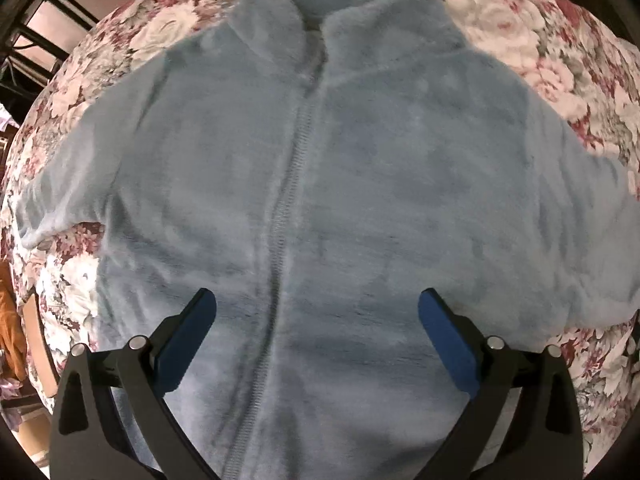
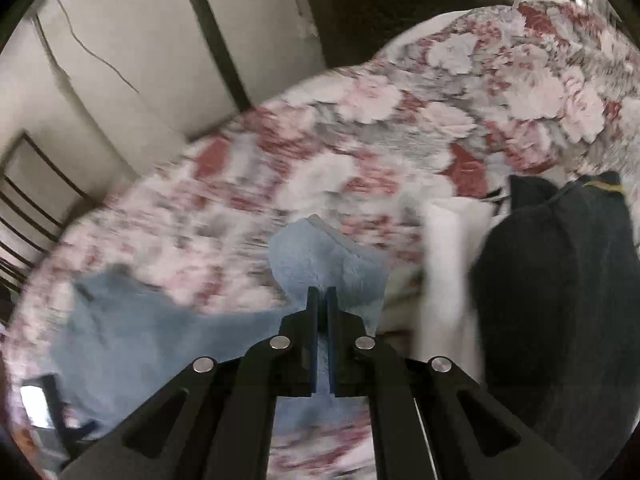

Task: Fold small clothes
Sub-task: 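Grasp the sleeve cuff with the right tool and lift it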

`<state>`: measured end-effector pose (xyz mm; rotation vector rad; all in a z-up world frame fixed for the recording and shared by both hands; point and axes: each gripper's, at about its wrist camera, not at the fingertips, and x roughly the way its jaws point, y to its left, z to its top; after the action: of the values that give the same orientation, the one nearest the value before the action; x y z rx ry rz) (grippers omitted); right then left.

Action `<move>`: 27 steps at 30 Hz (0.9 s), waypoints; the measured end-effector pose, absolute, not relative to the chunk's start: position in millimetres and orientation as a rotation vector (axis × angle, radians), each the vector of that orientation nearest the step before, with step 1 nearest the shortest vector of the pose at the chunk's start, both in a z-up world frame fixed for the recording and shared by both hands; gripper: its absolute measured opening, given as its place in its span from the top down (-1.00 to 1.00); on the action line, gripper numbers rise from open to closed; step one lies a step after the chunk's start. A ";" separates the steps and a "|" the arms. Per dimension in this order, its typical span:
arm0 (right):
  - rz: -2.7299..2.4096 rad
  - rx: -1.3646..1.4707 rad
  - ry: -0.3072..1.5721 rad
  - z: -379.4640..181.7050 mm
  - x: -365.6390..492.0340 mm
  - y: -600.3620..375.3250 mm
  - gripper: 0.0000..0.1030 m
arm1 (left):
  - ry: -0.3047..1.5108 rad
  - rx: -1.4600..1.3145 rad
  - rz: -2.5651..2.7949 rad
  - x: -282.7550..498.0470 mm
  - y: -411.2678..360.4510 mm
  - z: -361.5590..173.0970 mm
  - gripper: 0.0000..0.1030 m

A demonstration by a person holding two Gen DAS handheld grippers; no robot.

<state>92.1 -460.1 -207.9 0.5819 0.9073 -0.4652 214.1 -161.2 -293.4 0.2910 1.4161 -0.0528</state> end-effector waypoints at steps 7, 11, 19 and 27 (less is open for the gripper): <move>-0.289 0.649 0.843 -184.6 135.1 -388.7 0.92 | 1.417 0.155 -0.006 244.5 -110.3 -276.3 -0.91; -0.161 0.683 0.872 -196.7 170.5 -323.3 0.92 | 1.414 0.079 0.066 268.9 -72.8 -272.7 -0.91; -0.088 0.593 0.982 -244.4 181.4 -256.9 0.25 | 1.489 -0.129 0.034 298.4 -36.9 -288.6 -0.91; -0.261 0.587 0.958 -252.6 128.2 -310.3 0.10 | 1.513 -0.311 -0.227 294.1 -56.8 -290.4 -0.91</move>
<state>128.2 -310.3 -252.6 0.5867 0.9576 -0.2612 294.1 -56.8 -290.4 -0.3113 1.5132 -0.2271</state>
